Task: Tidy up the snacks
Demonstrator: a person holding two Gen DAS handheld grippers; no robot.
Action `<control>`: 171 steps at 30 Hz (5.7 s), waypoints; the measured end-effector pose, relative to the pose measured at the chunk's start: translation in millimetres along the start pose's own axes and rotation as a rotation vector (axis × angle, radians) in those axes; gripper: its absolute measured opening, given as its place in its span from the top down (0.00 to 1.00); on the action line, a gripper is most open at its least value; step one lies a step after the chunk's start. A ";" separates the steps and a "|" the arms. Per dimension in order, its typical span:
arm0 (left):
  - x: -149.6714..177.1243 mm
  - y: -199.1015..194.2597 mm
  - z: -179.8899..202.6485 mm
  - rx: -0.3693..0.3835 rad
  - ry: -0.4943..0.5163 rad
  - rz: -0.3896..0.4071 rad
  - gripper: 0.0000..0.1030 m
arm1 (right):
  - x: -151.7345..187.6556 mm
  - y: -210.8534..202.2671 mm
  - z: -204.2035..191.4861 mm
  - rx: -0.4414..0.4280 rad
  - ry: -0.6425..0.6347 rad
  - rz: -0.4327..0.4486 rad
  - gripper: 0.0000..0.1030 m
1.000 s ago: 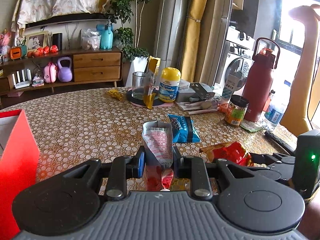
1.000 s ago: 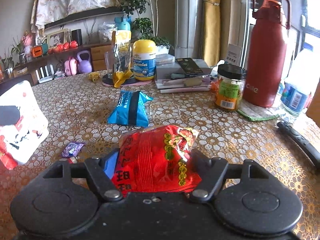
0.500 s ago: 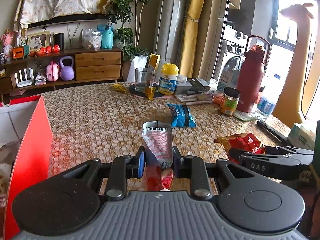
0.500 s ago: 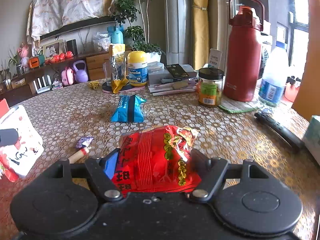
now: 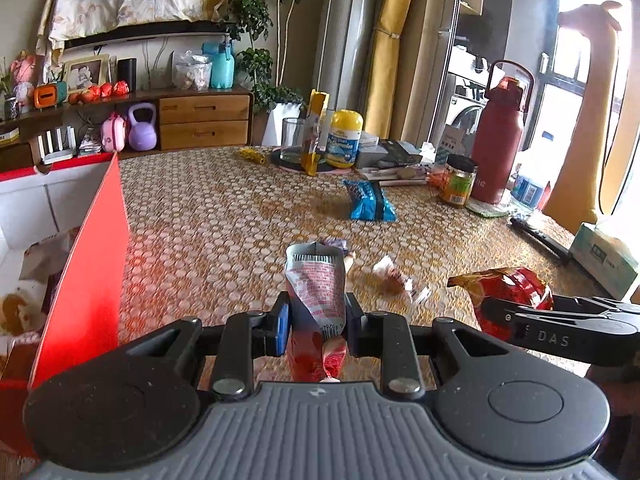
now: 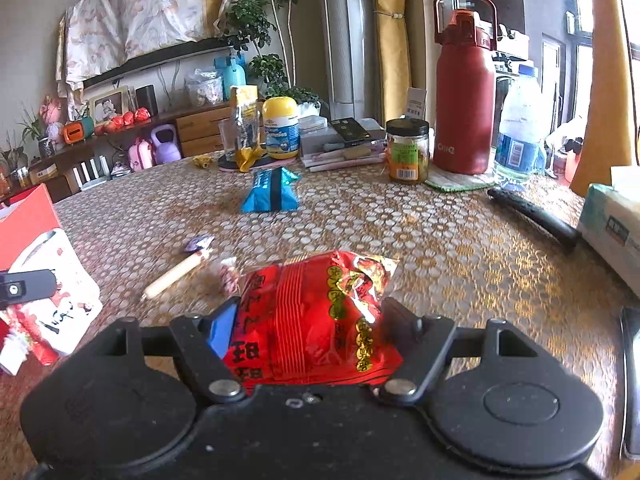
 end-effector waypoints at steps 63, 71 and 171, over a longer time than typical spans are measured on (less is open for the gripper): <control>-2.2 -124.3 -97.5 -0.165 -0.167 0.191 0.75 | -12.1 -95.9 -191.7 -0.423 -0.199 0.145 0.29; -11.3 -133.4 -136.4 -0.224 -0.197 0.212 0.75 | -27.8 -93.2 -230.1 -0.494 -0.233 0.160 0.29; -13.3 -120.3 -143.9 -0.280 -0.147 0.118 0.25 | -27.7 -62.4 -221.8 -0.434 -0.131 -0.033 0.14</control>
Point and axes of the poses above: each gripper's, at about its wrist camera, not at the fingertips, and y roughly the way its jaws point, z to its right, x to its underside, the point moved 1 cm from there along y, roughly the way its jaws point, and after that the axes turned 9 degrees about y, right-handed, at the moved point
